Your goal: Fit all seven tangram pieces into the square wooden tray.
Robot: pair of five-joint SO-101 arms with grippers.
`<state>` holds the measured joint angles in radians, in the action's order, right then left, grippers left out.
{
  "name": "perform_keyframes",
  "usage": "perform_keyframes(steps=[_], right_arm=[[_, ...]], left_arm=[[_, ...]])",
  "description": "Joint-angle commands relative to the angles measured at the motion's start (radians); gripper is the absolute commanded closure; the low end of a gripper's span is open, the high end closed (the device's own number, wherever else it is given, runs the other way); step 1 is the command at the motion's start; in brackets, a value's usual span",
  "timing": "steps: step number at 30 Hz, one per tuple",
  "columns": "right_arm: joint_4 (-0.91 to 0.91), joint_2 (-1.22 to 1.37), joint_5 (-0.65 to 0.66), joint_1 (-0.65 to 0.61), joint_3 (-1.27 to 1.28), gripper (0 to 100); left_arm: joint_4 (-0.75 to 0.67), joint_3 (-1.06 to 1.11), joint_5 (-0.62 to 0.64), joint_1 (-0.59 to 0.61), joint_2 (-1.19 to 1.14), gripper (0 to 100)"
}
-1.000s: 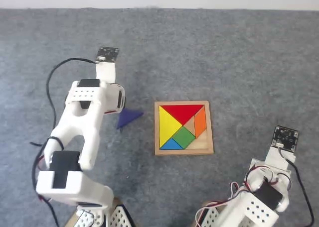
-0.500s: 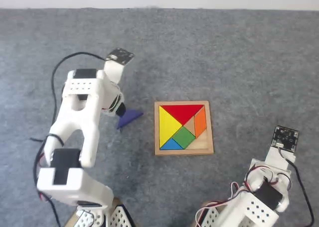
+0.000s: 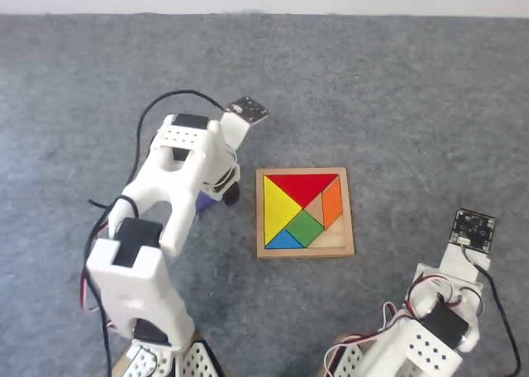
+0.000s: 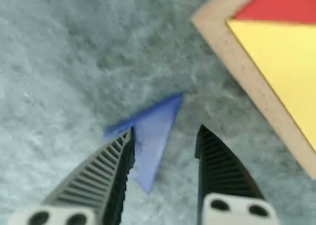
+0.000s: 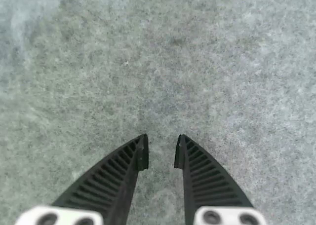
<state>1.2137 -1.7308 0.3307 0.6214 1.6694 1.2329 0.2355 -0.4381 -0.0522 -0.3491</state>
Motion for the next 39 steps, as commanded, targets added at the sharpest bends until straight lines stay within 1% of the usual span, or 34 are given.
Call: perform_keyframes(steps=[1, 5, 9, 12, 15, 22, 24, 28, 33, 35, 39], right_arm=[[0.004, -0.016, 0.011, -0.005, 0.018, 88.4], [0.004, -0.016, 0.011, -0.007, 0.018, 88.4], [0.004, -0.016, 0.011, -0.008, 0.018, 88.4], [0.004, -0.016, 0.011, -0.008, 0.018, 88.4], [0.004, -0.016, 0.011, -0.008, 0.018, 88.4], [0.004, -0.016, 0.011, -0.008, 0.018, 88.4], [0.004, -0.016, 0.011, -0.008, 0.018, 88.4], [0.004, -0.016, 0.011, -0.008, 0.018, 88.4], [0.004, -0.016, 0.011, -0.008, 0.018, 88.4], [0.004, -0.016, 0.011, -0.008, 0.018, 88.4], [0.004, -0.016, 0.011, -0.008, 0.018, 88.4]], left_arm=[[-0.043, -0.022, -0.040, 0.035, -0.014, 80], [-0.051, -0.033, -0.074, 0.078, -0.017, 80], [-0.048, -0.047, -0.080, 0.103, -0.023, 80], [-0.048, -0.048, -0.077, 0.098, -0.023, 80], [-0.048, -0.044, -0.078, 0.095, -0.026, 83], [-0.034, -0.048, -0.074, 0.104, -0.084, 83], [-0.032, -0.050, -0.072, 0.109, -0.087, 83], [-0.018, -0.050, -0.072, 0.137, -0.081, 79], [-0.011, -0.048, -0.072, 0.169, -0.080, 79], [-0.011, -0.048, -0.072, 0.178, -0.080, 80], [-0.011, -0.047, -0.075, 0.181, -0.080, 87]])
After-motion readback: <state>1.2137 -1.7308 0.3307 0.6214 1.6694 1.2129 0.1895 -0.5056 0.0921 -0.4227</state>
